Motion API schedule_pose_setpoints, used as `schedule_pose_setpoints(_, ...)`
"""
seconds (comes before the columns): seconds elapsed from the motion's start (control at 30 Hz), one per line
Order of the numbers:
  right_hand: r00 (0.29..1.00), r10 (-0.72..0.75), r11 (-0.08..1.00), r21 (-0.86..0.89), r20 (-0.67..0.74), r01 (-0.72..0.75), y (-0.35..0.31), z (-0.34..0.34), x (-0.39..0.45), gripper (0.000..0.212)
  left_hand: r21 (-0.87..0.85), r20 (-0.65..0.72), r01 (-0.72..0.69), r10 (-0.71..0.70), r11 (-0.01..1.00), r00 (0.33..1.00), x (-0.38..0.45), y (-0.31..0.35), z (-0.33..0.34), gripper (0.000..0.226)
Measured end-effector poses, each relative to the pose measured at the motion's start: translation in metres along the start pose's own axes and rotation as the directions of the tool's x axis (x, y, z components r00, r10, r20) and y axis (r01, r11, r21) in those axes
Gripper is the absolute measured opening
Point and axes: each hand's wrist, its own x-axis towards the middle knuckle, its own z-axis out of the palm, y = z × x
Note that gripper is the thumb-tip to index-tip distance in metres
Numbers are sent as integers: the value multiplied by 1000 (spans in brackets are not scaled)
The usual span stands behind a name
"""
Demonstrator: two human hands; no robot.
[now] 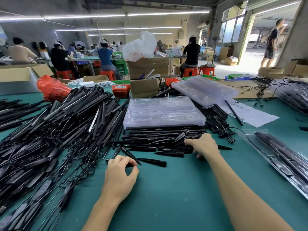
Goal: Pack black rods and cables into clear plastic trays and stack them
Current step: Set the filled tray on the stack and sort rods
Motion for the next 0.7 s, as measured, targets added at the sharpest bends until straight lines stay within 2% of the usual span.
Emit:
schedule_pose_setpoints(0.1, 999, -8, 1000, 4, 53, 8, 1, -2, 4, 38, 92, -11, 16, -15, 996, 1000, 4, 3, 2, 13)
schedule_pose_setpoints(0.2, 1000, 2, 999, 47, 5, -2, 3, 1, 1, 28, 193, -36, 8, -1, 981, 999, 9, 11, 3, 6)
schedule_pose_setpoints(0.33, 1000, -2, 998, -60, -23, 1, 0, 1, -8, 30, 251, -30, -87, 97, 964, 995, 25, 21, 3, 4)
schedule_pose_setpoints(0.5, 1000, 12, 999, -53, -3, -12, 0, -1, -5, 29, 249, 36, -156, 152, 956, 988, 64, 34, 0, 28)
schedule_pose_setpoints(0.6, 997, 79, 963, 261, -15, -73, 3, -4, 0, 41, 321, 136, -194, 158, 927, 978, 91, 38, -2, 40)
schedule_pose_setpoints(0.7, 968, 229, 778, 618, -104, -118, 13, -20, 3, 36, 428, 248, -198, 97, 882, 964, 118, 35, -6, 49)
